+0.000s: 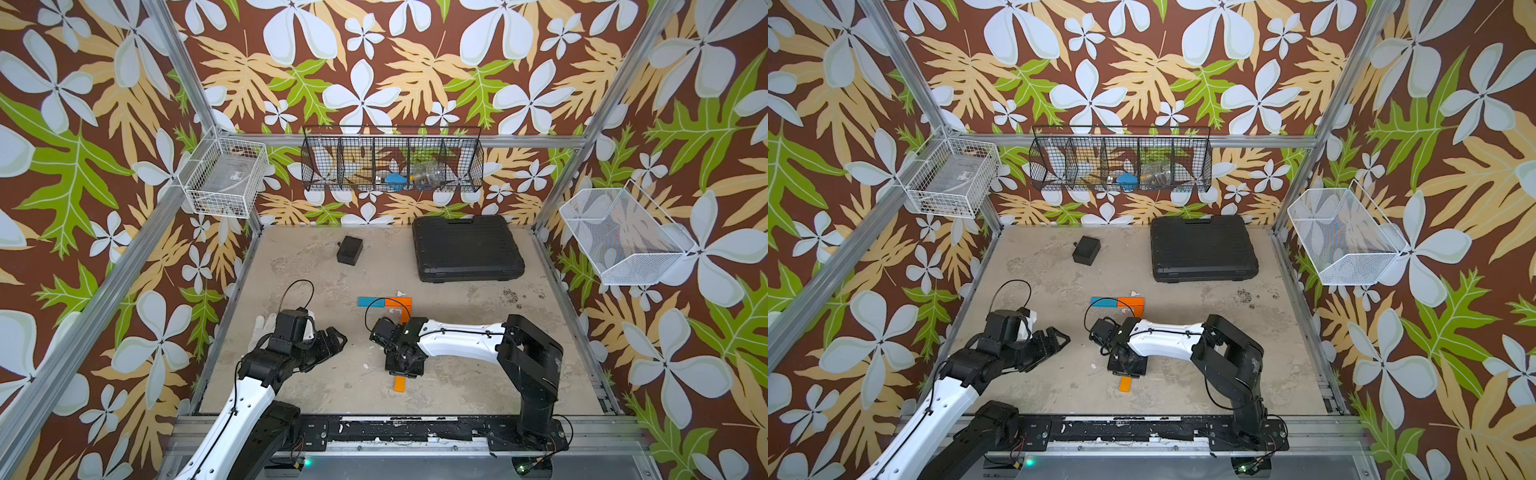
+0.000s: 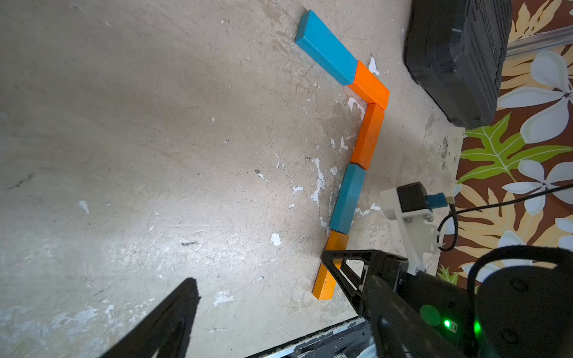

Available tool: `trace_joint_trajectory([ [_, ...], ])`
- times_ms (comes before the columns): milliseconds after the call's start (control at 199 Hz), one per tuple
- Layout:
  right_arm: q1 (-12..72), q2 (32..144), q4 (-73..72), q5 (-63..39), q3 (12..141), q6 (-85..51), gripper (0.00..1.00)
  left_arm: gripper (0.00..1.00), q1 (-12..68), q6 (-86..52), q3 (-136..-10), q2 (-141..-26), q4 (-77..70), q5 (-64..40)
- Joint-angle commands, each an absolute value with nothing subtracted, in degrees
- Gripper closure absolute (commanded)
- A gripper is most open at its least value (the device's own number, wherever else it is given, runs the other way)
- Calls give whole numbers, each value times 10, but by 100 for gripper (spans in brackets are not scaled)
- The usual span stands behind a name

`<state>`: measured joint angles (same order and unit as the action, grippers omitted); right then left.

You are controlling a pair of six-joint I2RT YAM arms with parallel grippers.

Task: Assemble the number 7 with building blocks
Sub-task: Assemble the building block at the center of the board.

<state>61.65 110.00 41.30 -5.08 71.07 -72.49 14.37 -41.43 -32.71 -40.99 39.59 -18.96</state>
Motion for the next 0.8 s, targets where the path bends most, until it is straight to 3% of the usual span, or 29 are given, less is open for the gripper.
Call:
trace_joint_trajectory([
  [0,619,1120,384,-57,712,-708,71,13,143,-411,-328,-412,386,-195],
  [796,611,1110,337,-84,671,-740,70,13,144,-409,-328,-412,386,-195],
])
